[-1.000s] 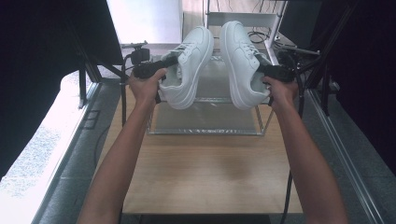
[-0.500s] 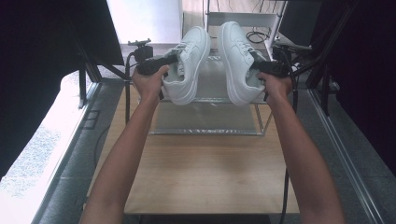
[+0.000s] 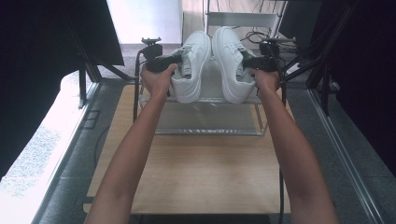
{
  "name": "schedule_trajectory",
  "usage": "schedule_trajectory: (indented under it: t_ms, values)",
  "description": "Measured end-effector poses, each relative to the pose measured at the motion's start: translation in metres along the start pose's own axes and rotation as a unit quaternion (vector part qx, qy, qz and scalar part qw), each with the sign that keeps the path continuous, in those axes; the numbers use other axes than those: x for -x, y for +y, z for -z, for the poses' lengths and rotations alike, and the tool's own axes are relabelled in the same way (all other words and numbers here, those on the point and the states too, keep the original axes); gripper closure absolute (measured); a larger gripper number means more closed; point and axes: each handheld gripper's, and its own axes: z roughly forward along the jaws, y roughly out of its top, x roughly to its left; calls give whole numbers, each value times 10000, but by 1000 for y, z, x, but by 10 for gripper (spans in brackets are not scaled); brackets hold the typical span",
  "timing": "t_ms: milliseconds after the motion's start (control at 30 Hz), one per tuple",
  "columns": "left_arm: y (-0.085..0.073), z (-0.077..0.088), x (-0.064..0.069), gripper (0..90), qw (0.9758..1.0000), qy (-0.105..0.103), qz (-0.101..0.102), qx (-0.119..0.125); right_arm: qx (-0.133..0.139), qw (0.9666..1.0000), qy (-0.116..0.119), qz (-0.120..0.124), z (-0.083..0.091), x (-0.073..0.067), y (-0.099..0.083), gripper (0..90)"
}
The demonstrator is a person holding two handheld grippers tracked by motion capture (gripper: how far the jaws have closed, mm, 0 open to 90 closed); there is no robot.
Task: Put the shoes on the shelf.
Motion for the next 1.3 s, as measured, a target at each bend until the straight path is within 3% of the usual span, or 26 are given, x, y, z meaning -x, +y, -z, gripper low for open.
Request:
schedule_trajectory:
  t_ms: [200, 433, 600, 667, 767, 867, 933, 1000, 1033, 1067, 1167, 1300]
  values:
    - [-1, -10, -2, 821, 9993, 344, 41, -105, -80, 9997, -238, -50, -15, -4, 2, 858]
    - [-2, -19, -11, 805, 9987, 493, 74, -130, -167, 9985, -498, 136, -31, -18, 6, 833]
    - [-3, -30, -14, 739, 9987, 353, 293, -236, -208, 9979, -610, 120, -42, -27, 7, 805]
    - [-5, -37, -13, 714, 9986, 316, 160, -401, -234, 9978, -604, 138, -45, -29, 6, 761]
    - [-5, -37, -13, 673, 9991, 189, -20, -377, -207, 9984, -496, 152, -47, -29, 5, 676]
    - [-4, -31, -14, 567, 9996, -8, 79, -263, -195, 9985, -386, 325, -46, -29, 4, 557]
    - [-2, -26, -11, 500, 9998, -88, -57, -186, 96, 9985, -314, 443, -38, -29, 1, 504]
    - [0, -18, -9, 446, 9993, -296, -83, -195, 476, 9974, -229, 486, -25, -29, -1, 464]
    - [0, -18, -9, 428, 9993, -296, -83, -195, 610, 9965, -177, 543, -19, -29, -3, 448]
    - [2, -9, -6, 424, 9991, -320, -241, -151, 733, 9953, -149, 612, -12, -29, -5, 441]
    - [0, 4, -4, 422, 9985, -296, -431, -150, 869, 9913, -44, 991, 7, -30, -9, 447]
    - [-7, 26, -7, 482, 9977, -302, -596, -73, 1014, 9885, 168, 1106, 30, -23, -17, 489]
